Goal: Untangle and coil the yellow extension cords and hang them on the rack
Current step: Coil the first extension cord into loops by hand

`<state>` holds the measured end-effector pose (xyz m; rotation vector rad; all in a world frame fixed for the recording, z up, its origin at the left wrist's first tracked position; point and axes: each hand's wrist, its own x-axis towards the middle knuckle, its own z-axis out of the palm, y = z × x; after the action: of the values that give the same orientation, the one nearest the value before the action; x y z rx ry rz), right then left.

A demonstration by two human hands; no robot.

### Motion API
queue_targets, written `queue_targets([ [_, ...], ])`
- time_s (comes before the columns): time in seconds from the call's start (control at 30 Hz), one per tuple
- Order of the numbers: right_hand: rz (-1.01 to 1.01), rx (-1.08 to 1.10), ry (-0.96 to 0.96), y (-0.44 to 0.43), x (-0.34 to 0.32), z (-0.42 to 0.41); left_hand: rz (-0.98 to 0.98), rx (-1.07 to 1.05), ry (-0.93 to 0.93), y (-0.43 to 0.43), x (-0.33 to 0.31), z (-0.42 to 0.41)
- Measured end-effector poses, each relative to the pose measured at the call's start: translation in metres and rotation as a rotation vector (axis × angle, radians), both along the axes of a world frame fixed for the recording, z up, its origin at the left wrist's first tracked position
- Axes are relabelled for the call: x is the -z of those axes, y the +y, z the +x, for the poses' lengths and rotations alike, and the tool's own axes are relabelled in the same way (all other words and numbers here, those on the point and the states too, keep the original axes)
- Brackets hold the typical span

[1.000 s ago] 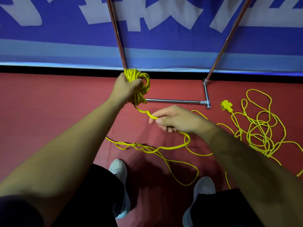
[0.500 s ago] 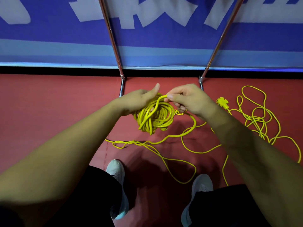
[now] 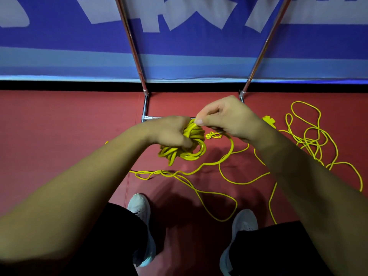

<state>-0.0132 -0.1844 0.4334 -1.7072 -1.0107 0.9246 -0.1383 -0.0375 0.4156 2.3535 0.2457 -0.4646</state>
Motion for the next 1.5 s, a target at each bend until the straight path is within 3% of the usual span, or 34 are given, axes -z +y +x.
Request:
queue_targets([
  [0.07, 0.039, 0.005, 0.093, 0.000, -0.001, 0.002, -0.148, 0.009, 0.034, -0.002, -0.001, -0.002],
  [0.17, 0.020, 0.019, 0.065, -0.001, 0.000, 0.010, -0.427, -0.118, 0.088, 0.002, -0.001, -0.004],
  [0.33, -0.041, -0.151, 0.103, -0.014, 0.005, 0.033, -0.741, -0.278, -0.008, 0.011, -0.010, -0.003],
  [0.53, -0.100, -0.132, 0.058, -0.025, 0.024, 0.048, -0.947, -0.411, -0.045, 0.013, -0.007, -0.001],
  [0.7, -0.019, -0.024, 0.107, -0.027, 0.027, 0.056, -1.213, -0.496, -0.071, 0.012, -0.014, 0.002],
  [0.77, -0.023, 0.042, 0.073, -0.029, 0.033, 0.060, -1.271, -0.554, -0.123, 0.013, -0.015, 0.003],
  [1.0, -0.057, 0.209, 0.291, -0.028, 0.058, 0.053, -1.379, -0.715, -0.304, 0.013, -0.022, 0.009],
  [1.2, -0.122, 0.298, 0.495, -0.021, 0.071, 0.038, -1.217, -0.806, -0.425, 0.020, -0.021, 0.013],
  [1.37, -0.165, 0.382, 0.564, -0.017, 0.077, 0.024, -1.377, -0.720, -0.529, 0.013, -0.018, 0.012],
  [1.5, -0.183, 0.345, 0.671, -0.009, 0.076, 0.012, -1.510, -0.810, -0.613, 0.009, -0.021, 0.013],
])
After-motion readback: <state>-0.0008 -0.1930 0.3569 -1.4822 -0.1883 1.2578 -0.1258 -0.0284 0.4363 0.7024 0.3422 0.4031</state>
